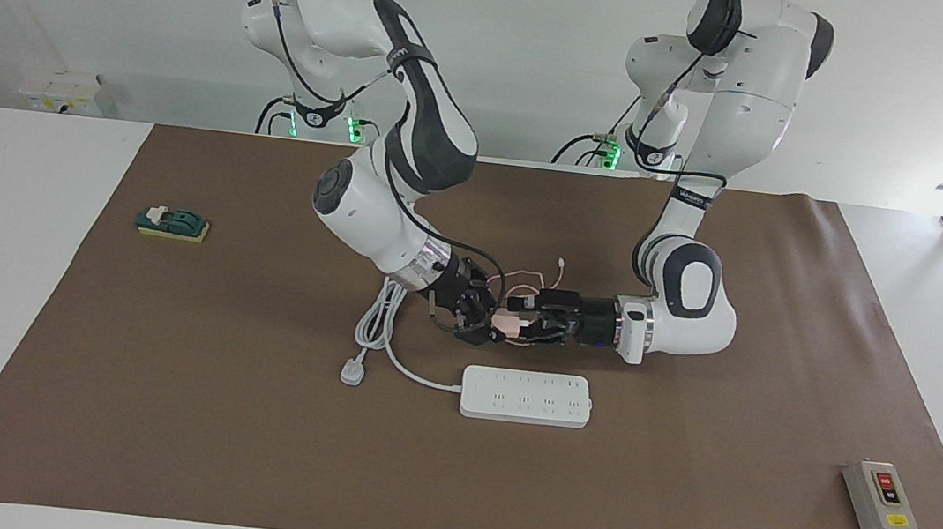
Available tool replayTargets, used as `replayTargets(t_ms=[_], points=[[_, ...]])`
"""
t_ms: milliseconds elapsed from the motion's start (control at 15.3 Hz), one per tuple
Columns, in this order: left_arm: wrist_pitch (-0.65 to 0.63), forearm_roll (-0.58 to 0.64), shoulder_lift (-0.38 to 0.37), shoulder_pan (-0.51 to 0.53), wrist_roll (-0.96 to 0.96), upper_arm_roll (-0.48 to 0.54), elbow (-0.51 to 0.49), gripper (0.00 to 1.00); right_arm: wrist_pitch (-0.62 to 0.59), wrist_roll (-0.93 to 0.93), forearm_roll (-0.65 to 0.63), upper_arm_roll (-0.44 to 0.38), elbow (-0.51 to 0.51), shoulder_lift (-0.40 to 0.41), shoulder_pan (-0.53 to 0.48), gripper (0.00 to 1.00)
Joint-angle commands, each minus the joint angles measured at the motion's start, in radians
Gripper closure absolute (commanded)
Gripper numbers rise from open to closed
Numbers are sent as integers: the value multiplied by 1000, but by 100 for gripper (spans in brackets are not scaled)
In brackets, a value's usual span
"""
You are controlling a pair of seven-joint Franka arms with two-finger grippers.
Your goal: Plug charger into power strip
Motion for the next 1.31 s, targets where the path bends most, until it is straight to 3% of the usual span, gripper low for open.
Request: replayTargets(t_ms=[0, 589, 654, 916, 981, 1047, 1178, 1243], points=[[7, -12, 19, 8, 7, -8, 24, 0, 8, 14, 26, -3, 22, 14, 2, 100], [6, -13, 42, 12, 31, -13, 38, 0, 8, 14, 27, -3, 22, 14, 1, 100], [6, -13, 41, 13, 31, -14, 38, 4, 9, 14, 27, -3, 22, 14, 1, 100], [-3, -15, 32, 22, -4, -16, 38, 38, 9, 14, 27, -3, 22, 14, -1, 100], [-6, -15, 30, 25, -7, -16, 38, 42, 11, 14, 27, -3, 22, 14, -1, 100], [-9, -13, 30, 25, -7, -16, 38, 53, 11, 14, 27, -3, 22, 14, -1, 100], [-23, -15, 22, 35, -3, -16, 38, 97, 13, 14, 27, -3, 22, 14, -1, 100], [-22, -13, 16, 36, -3, -16, 38, 100, 13, 14, 27, -3, 22, 14, -1, 100]])
